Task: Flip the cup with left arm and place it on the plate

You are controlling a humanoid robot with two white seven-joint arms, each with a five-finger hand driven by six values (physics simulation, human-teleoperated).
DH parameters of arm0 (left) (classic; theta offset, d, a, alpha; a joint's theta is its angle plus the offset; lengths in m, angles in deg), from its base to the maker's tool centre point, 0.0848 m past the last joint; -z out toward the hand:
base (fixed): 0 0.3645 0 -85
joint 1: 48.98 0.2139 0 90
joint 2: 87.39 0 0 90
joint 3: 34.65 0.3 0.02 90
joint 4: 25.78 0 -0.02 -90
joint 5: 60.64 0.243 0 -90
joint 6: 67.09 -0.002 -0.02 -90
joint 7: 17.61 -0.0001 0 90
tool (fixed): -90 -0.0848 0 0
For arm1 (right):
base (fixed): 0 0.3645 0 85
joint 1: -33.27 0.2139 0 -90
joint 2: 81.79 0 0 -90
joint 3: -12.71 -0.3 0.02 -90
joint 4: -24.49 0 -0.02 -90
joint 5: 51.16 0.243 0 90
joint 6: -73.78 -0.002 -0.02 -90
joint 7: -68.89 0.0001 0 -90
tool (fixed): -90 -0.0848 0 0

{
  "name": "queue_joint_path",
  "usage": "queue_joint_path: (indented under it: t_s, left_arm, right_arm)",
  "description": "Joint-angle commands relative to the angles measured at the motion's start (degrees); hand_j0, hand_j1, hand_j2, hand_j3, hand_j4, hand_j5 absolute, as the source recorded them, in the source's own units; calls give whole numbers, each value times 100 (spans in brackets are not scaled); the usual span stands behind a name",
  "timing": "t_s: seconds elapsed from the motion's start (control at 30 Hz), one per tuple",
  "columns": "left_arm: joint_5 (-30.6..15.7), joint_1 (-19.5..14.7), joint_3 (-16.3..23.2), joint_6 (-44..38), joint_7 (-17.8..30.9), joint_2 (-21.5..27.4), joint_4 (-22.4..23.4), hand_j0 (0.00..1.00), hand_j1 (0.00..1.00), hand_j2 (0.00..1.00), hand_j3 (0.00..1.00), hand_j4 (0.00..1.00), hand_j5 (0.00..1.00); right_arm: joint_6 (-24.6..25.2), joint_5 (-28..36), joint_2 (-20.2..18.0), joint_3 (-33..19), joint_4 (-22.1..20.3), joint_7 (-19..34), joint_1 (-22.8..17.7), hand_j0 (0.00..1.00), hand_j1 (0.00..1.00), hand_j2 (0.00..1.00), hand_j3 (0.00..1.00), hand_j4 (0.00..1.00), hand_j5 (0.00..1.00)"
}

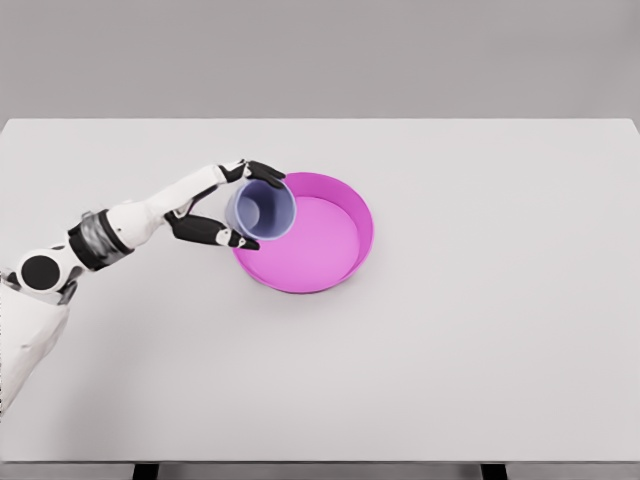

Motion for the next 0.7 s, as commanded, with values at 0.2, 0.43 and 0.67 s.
queue_joint_path:
  t_s: [0.2,0.43,0.67]
  left_arm:
    - [-102,0,101,-13,-2,-280,-84,70,70,70,70,70,70]
    - [-102,79,92,-13,-2,-685,-57,70,70,70,70,70,70]
    - [-295,299,-13,-13,-2,-861,162,70,70,70,70,70,70]
  right_arm:
    - [0,2,0,-1,0,1,0,100,100,100,100,100,100]
    - [0,2,0,-1,0,1,0,100,100,100,100,100,100]
    - [0,2,0,-1,0,1,0,100,100,100,100,100,100]
